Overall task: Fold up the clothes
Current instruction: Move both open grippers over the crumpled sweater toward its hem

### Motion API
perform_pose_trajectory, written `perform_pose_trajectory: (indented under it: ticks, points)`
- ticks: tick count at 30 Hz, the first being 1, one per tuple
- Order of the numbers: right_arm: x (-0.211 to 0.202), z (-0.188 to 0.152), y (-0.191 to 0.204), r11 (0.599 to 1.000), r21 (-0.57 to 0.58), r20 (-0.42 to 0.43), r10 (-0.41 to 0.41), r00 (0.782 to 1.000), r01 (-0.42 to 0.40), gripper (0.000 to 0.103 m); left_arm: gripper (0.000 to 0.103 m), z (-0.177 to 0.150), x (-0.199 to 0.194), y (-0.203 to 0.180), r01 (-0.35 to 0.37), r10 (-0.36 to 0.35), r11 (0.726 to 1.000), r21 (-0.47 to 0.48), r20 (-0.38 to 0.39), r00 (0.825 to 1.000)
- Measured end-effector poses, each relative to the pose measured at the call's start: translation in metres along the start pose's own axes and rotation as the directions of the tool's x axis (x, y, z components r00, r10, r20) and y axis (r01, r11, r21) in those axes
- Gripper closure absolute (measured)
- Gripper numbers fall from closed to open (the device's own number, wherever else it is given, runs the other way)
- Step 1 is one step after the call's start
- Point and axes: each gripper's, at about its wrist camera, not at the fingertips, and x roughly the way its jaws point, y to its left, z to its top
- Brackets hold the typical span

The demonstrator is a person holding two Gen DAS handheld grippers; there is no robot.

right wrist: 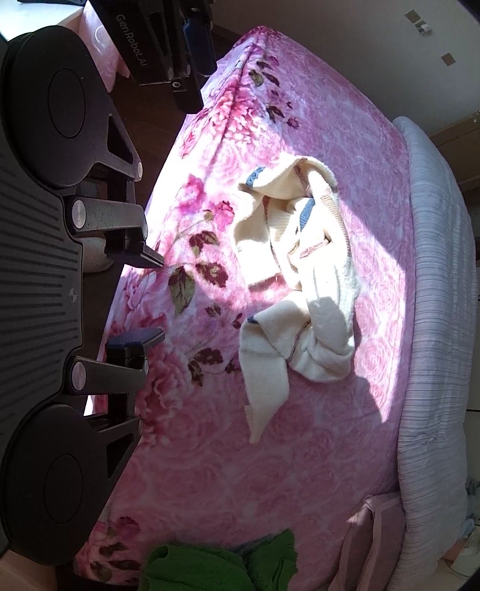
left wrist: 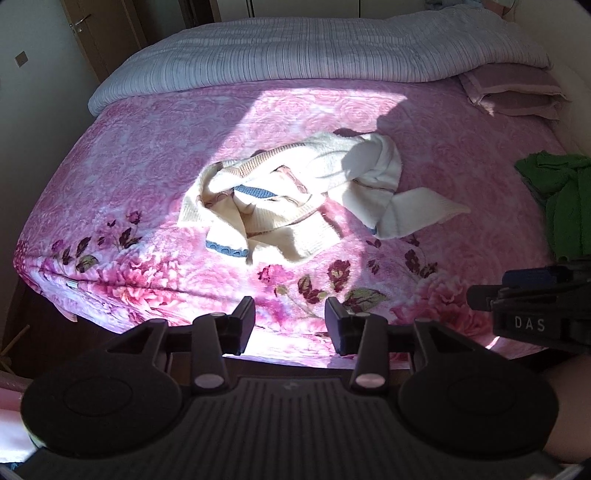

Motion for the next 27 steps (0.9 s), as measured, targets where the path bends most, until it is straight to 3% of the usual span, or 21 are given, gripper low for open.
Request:
perform_pose_trajectory:
  ticks: [2, 18, 27]
  points:
    - [0.007, 0.006, 0.005, 1.000, 0.003, -0.006, 0.000, 1.000, 0.001, 0.051, 0.066, 0.003, 0.008, 0.007, 0.000, 0.000, 1.000, 0.000, -0.017, 1.000]
    - [0.048, 0.074, 0.042, 0.996, 0.088, -0.016, -0.027, 1.000, 0.028, 0.049, 0.065, 0.056, 0.058, 0.062, 0.031, -0.028, 0.997, 0.064, -0.034, 0.999]
    - [0.066, 0.088, 0.033, 0.976, 0.207, -0.016, -0.058, 0.998, 0.060, 0.049, 0.065, 0.079, 0.086, 0.092, 0.052, -0.048, 0.994, 0.097, -0.038, 0.998]
